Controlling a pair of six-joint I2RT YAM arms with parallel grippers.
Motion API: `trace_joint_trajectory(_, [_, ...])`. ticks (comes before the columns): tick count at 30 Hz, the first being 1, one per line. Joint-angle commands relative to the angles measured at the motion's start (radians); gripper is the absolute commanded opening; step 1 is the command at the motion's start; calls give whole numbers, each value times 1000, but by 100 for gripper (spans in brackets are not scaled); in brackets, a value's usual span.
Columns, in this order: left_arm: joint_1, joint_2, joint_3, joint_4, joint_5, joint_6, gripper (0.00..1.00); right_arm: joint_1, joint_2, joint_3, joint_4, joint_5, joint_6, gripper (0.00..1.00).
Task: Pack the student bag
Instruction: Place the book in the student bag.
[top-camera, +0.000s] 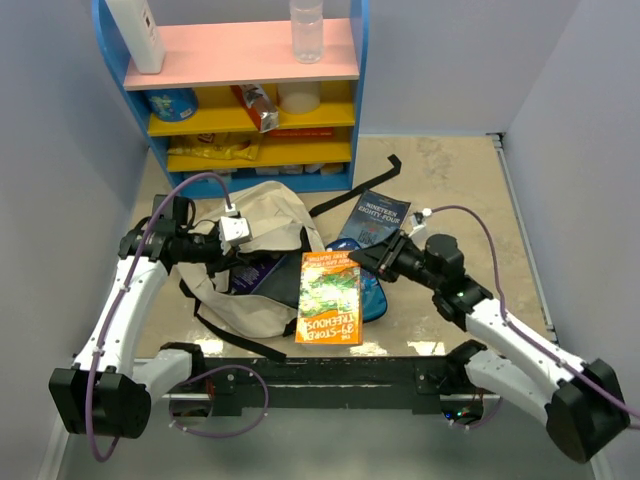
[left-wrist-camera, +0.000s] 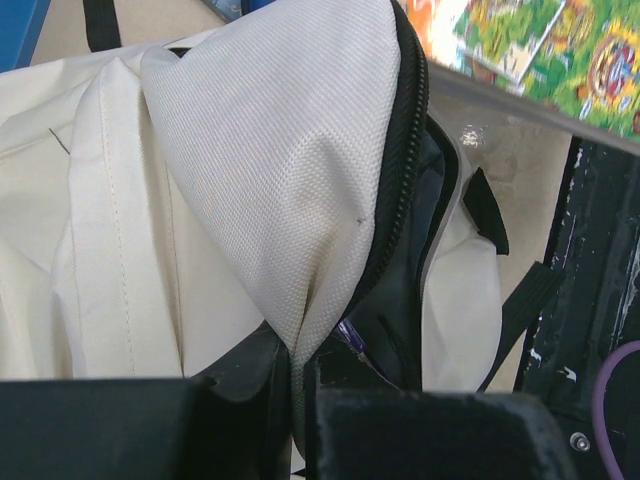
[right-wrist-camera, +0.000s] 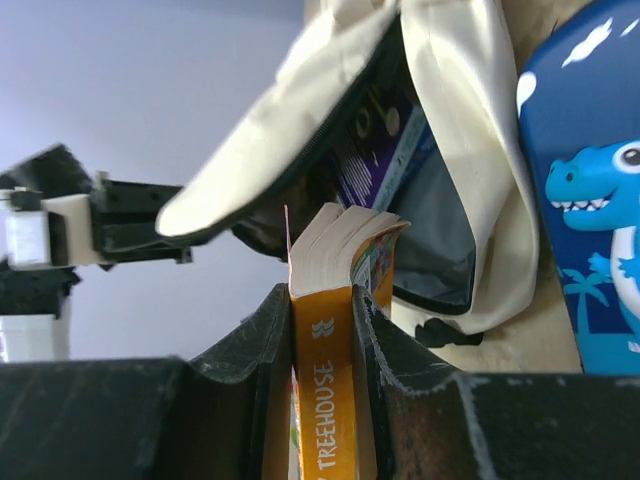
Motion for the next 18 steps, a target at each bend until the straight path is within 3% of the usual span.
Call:
trace_joint_trajectory(1, [-5, -15, 44, 32, 65, -12, 0, 92, 168, 109, 189, 7, 57, 0])
trace_joint_trajectory(7, [-5, -27, 41, 29, 63, -13, 0, 168, 390, 207, 310, -43, 77, 0])
trace_joint_trajectory(18, [-5, -38, 58, -16, 57, 20, 0, 165, 739, 428, 585, -103, 179, 0])
